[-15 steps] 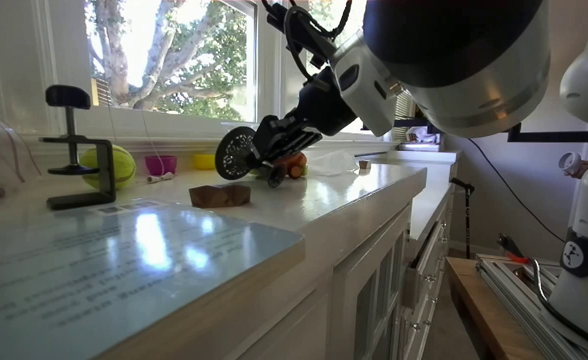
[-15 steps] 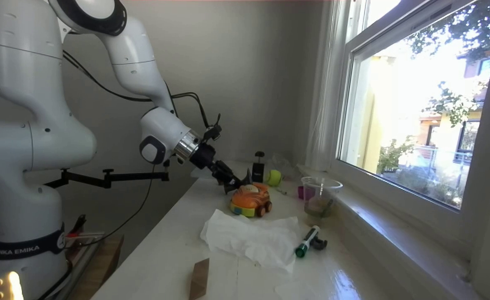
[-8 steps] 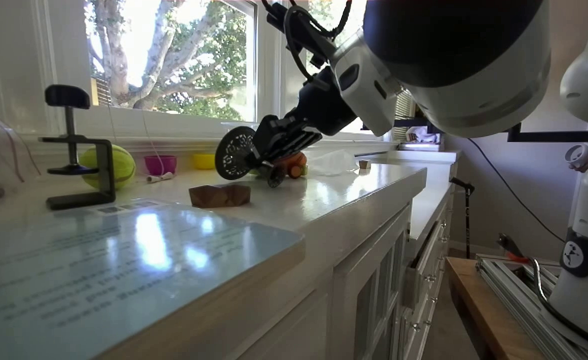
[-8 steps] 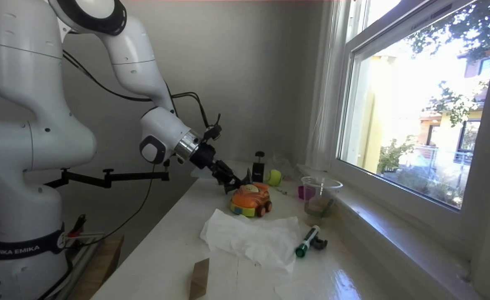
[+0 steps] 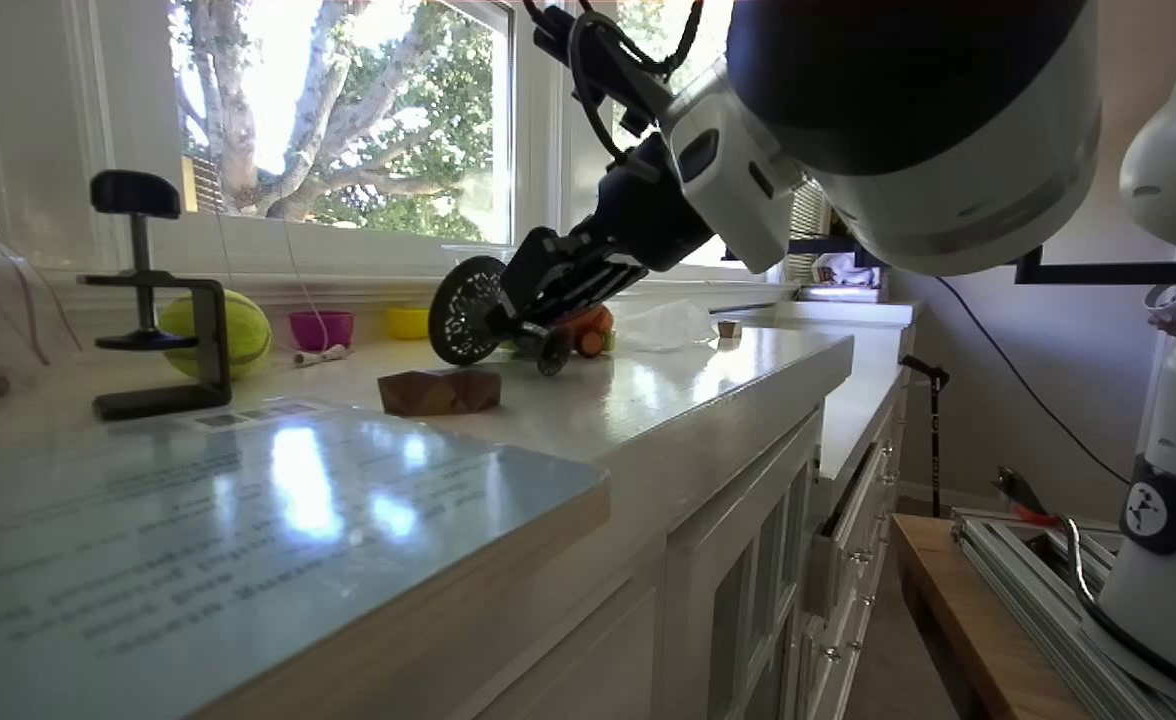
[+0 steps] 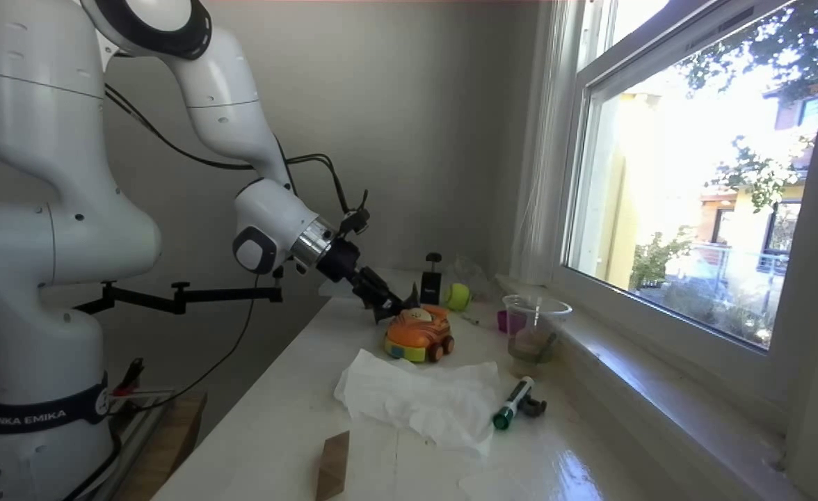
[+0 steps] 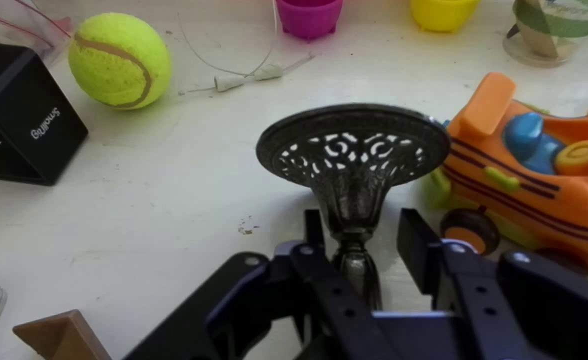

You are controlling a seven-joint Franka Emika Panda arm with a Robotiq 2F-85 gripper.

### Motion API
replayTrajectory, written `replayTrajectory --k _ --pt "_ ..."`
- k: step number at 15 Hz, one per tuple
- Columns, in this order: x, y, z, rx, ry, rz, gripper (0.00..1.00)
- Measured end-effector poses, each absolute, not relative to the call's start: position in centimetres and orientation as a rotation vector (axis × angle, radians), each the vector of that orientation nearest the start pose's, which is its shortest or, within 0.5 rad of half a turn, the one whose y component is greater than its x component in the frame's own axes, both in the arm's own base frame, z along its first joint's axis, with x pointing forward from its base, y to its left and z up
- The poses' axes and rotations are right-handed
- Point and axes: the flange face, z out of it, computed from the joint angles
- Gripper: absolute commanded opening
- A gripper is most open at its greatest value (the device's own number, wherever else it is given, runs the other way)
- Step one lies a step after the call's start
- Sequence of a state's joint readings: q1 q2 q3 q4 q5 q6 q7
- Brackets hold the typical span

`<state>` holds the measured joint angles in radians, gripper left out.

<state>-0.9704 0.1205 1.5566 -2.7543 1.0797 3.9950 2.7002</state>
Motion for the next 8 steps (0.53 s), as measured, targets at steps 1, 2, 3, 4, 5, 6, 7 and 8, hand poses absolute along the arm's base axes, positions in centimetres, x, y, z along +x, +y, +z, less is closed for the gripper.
replayTrajectory --k 1,2,3,4,5,6,7,8 --pt "37.25 10.03 33.06 0.278 2.136 -0.108 0.82" --pt "37.24 10.04 33.13 0.275 2.133 -0.112 0.9" --pt "37.23 10.06 33.18 0.271 2.13 -0.116 0.96" --pt "37.22 10.09 33.22 0.267 2.128 -0.118 1.0" --pt "37.23 10.13 33.28 0.262 2.126 -0.122 1.0" --pt "37.24 10.19 33.35 0.254 2.124 -0.125 1.0" --pt "37.25 10.23 33.44 0.237 2.122 -0.137 1.0" --pt "37.25 10.26 33.61 0.206 2.116 -0.159 1.0"
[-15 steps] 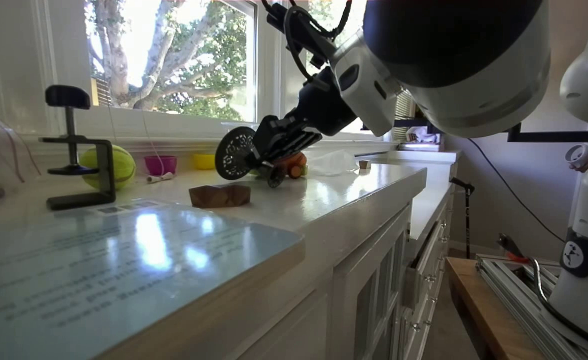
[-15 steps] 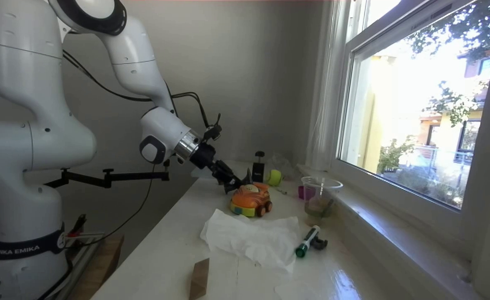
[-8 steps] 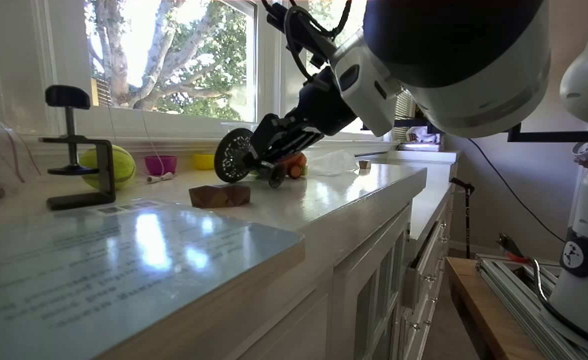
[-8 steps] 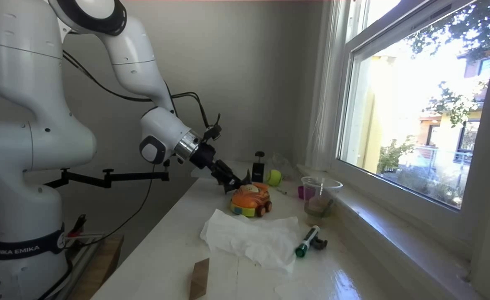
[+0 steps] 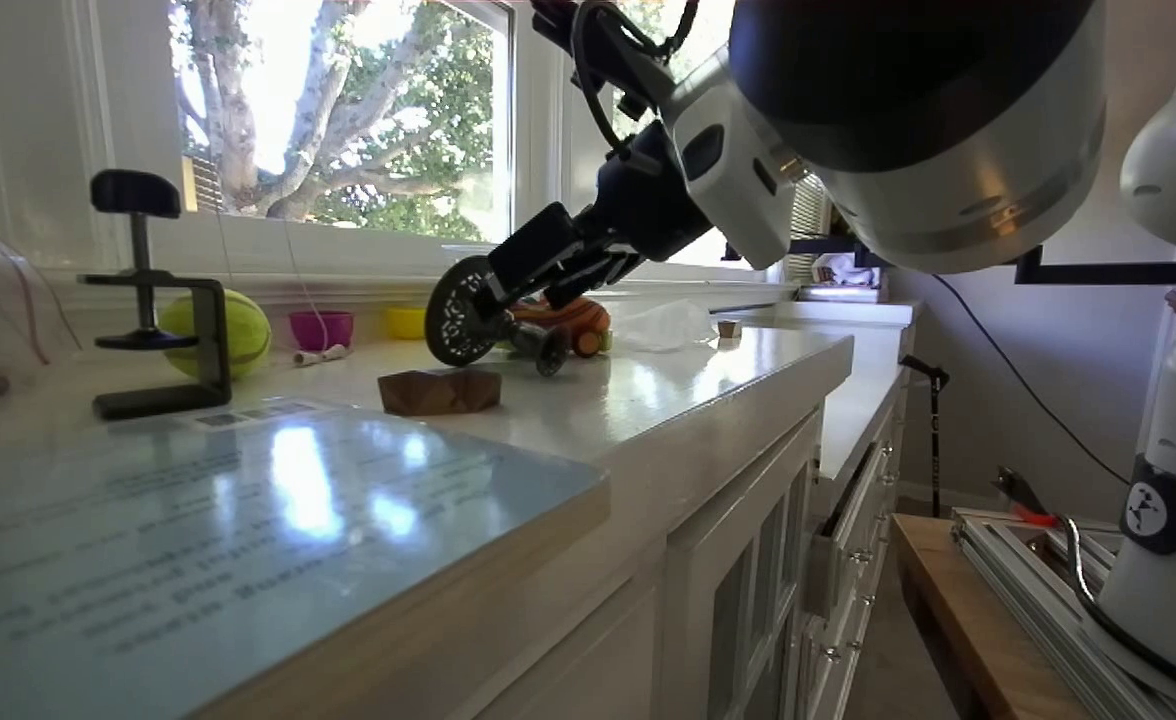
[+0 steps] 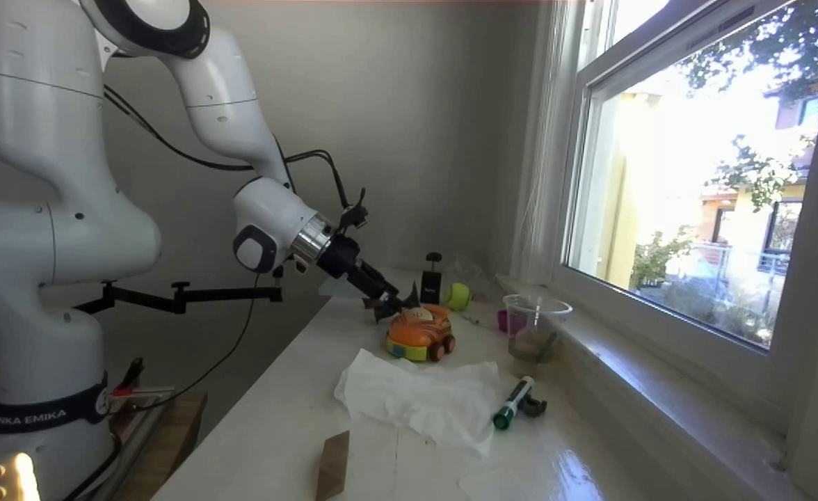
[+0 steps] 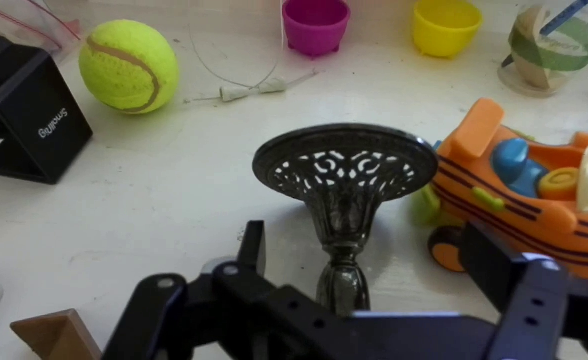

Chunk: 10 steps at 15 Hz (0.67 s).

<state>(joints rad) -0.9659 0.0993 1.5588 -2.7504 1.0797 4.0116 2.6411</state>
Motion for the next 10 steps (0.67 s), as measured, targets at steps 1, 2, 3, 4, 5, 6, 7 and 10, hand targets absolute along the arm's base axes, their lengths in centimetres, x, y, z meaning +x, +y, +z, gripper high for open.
replayTrajectory --k 1,2,3,4,5,6,7,10 --pt "37.3 10.3 33.9 0.163 2.108 -0.19 1.0" --pt "37.3 10.4 34.2 0.117 2.099 -0.221 1.0" --pt "37.4 10.7 34.5 0.069 2.088 -0.251 1.0" --pt "37.5 11.0 34.9 0.02 2.074 -0.281 1.0" --pt "37.6 11.3 35.3 -0.031 2.059 -0.312 1.0" --pt "37.7 11.6 35.7 -0.081 2.046 -0.342 1.0" --pt "37.9 11.8 36.1 -0.126 2.031 -0.37 1.0" --pt "38.5 12.6 37.4 -0.274 1.979 -0.447 1.0"
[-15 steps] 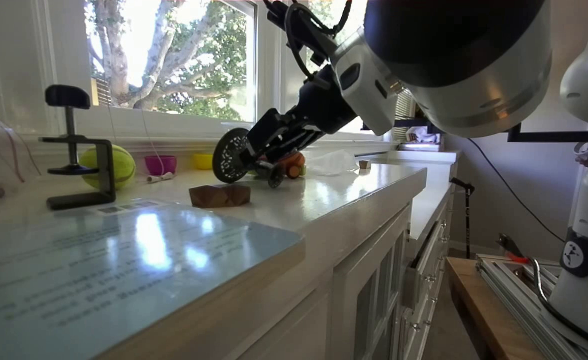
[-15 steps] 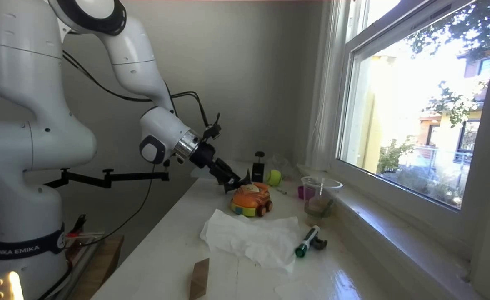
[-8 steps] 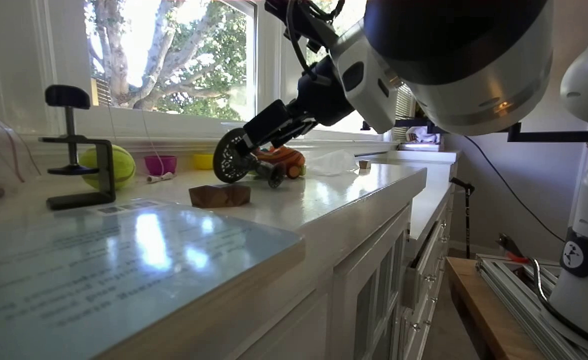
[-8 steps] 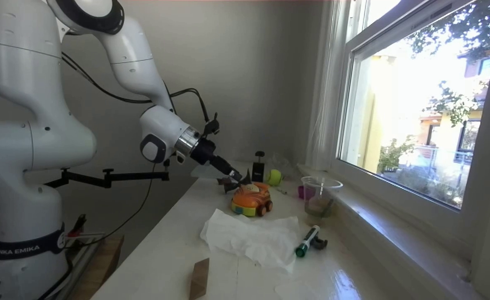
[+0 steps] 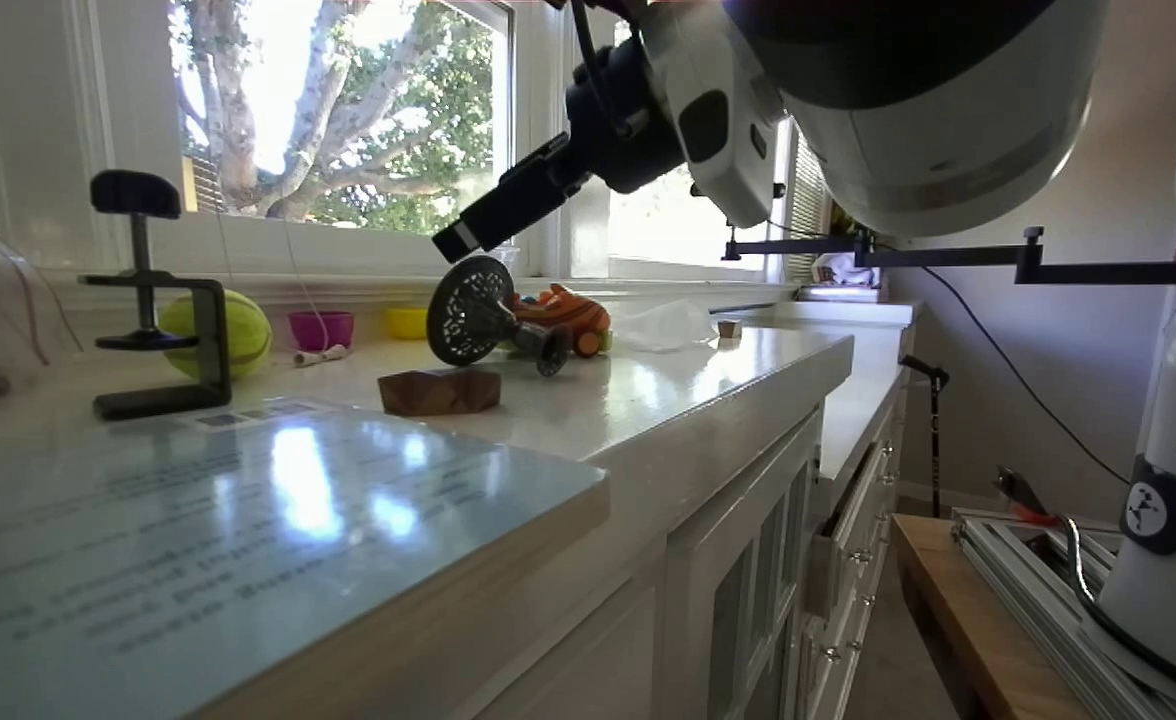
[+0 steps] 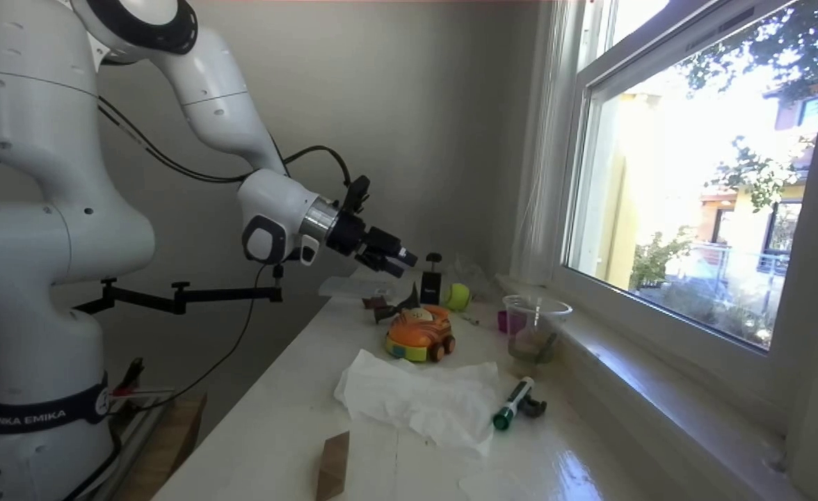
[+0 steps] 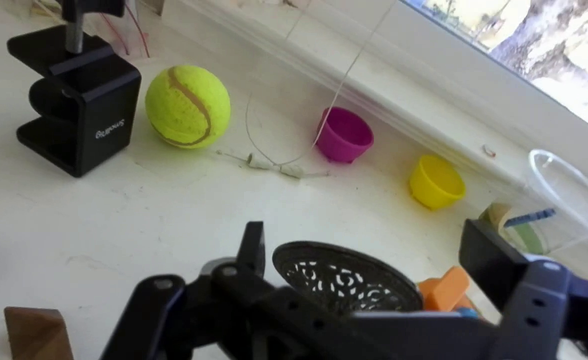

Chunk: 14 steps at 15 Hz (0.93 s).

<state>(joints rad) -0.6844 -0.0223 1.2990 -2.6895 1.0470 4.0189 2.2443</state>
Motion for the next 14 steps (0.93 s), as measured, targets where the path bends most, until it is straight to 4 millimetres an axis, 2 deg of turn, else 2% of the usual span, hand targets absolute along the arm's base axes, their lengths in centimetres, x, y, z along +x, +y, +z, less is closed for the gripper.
replayTrajectory --k 4,8,14 --pt "39.9 13.4 38.9 -0.509 1.932 -0.496 1.0" --pt "42.1 12.7 40.7 -0.755 1.918 -0.54 1.0" --pt "43.6 10.6 46.0 -1.121 1.904 -0.581 1.0"
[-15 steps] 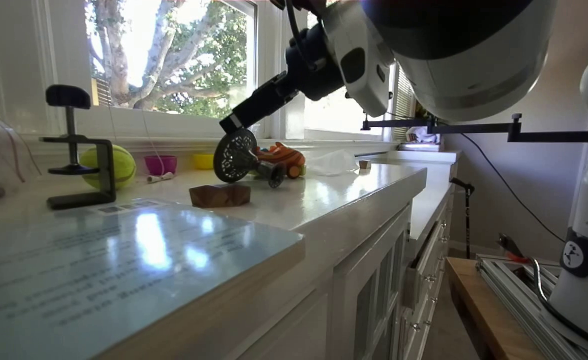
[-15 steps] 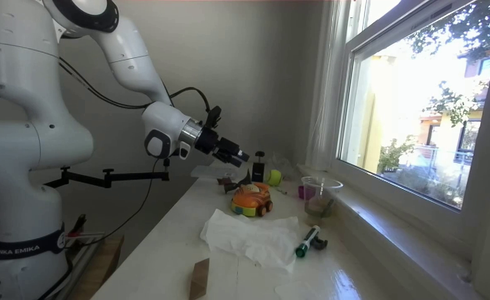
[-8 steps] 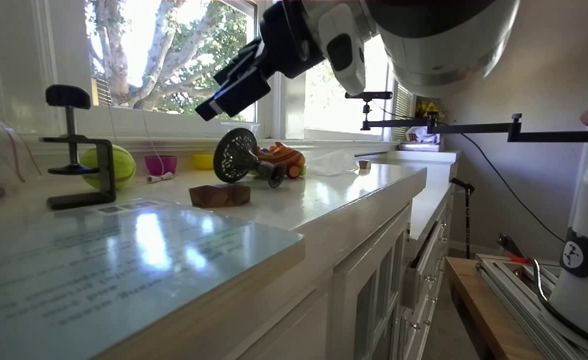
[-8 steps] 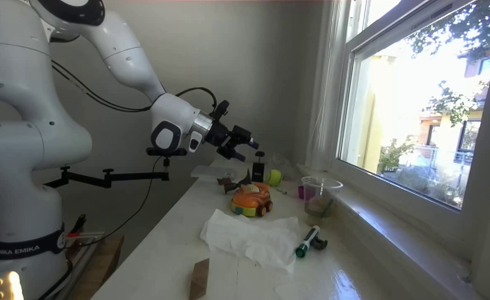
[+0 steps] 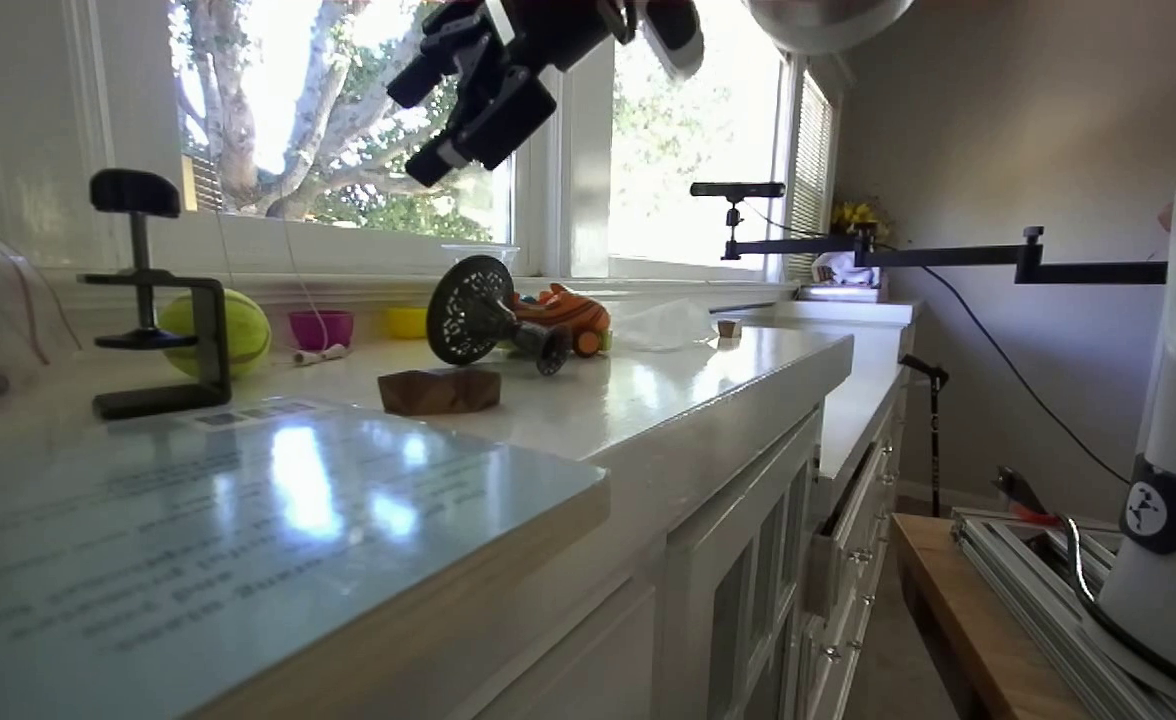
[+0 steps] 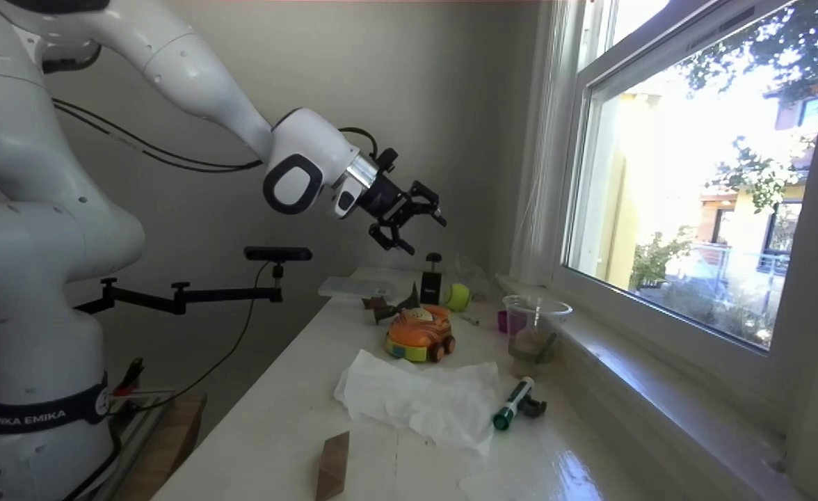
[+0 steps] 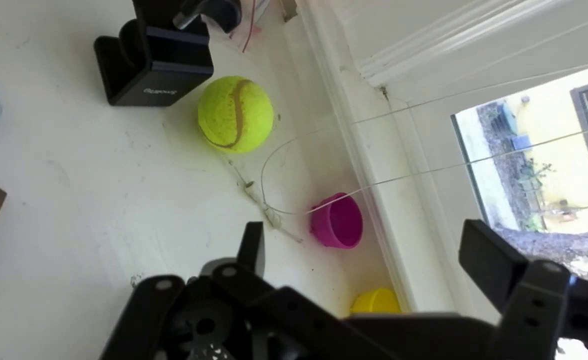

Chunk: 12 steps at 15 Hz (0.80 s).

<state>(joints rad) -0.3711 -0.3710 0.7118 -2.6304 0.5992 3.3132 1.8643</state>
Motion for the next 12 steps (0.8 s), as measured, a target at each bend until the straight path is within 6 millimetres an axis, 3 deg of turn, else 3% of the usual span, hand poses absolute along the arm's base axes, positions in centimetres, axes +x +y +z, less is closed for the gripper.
replayTrajectory --k 5,12 --pt "42.4 8.2 49.7 -1.389 1.895 -0.543 1.0" --pt "41.8 6.1 50.6 -1.848 1.837 -0.5 1.0"
